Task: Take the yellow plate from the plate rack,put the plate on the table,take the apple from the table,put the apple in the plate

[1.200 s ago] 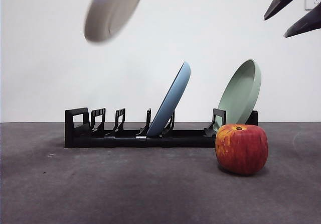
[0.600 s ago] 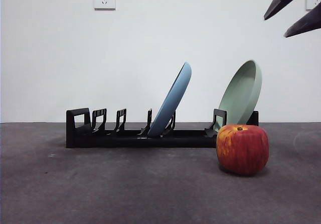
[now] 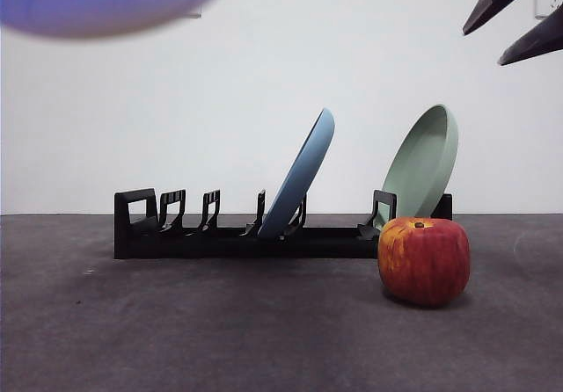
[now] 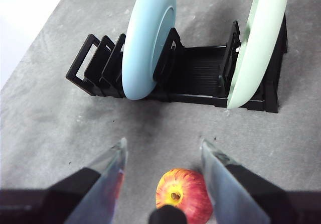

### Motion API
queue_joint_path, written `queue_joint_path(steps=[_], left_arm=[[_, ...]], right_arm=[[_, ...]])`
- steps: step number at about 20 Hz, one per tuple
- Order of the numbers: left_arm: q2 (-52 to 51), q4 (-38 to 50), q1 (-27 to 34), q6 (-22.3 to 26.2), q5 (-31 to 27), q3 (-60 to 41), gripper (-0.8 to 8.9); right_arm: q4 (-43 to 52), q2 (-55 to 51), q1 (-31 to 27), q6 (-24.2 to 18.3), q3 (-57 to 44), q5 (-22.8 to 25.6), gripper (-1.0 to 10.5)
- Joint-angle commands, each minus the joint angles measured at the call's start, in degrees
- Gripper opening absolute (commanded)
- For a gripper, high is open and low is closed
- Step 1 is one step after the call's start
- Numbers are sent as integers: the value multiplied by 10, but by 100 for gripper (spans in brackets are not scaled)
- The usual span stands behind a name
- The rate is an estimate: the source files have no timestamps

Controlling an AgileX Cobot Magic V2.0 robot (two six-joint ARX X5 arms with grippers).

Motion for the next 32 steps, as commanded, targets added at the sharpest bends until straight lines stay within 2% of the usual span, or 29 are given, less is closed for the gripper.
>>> queue_joint_path(steps=[1, 4, 6, 11, 16, 21, 24, 28, 32], left_arm=[[23, 82, -8, -15, -3, -60, -8], [76, 161, -7, -14, -3, -120, -8], [125, 182, -6, 5, -3, -136, -9], [243, 233, -5, 33, 23, -139, -9], [300, 267, -1, 45, 56, -139, -9], [306, 268, 4, 45, 58, -139, 21], [306, 260, 15, 45, 56, -139, 281], [279, 255, 26, 45, 50, -139, 293], [162, 278, 29, 45, 21, -139, 292]], right_arm=[[3, 1, 0, -5, 2, 2, 252], [3, 1, 0, -5, 2, 2, 252], [3, 1, 0, -5, 2, 2, 252], [3, 1, 0, -5, 2, 2, 252], [3, 1, 0, -5, 2, 2, 252], [3, 1, 0, -5, 2, 2, 252], [3, 1, 0, -5, 2, 2, 252], [3, 1, 1, -5, 2, 1, 263], [3, 1, 18, -26, 2, 3, 419]])
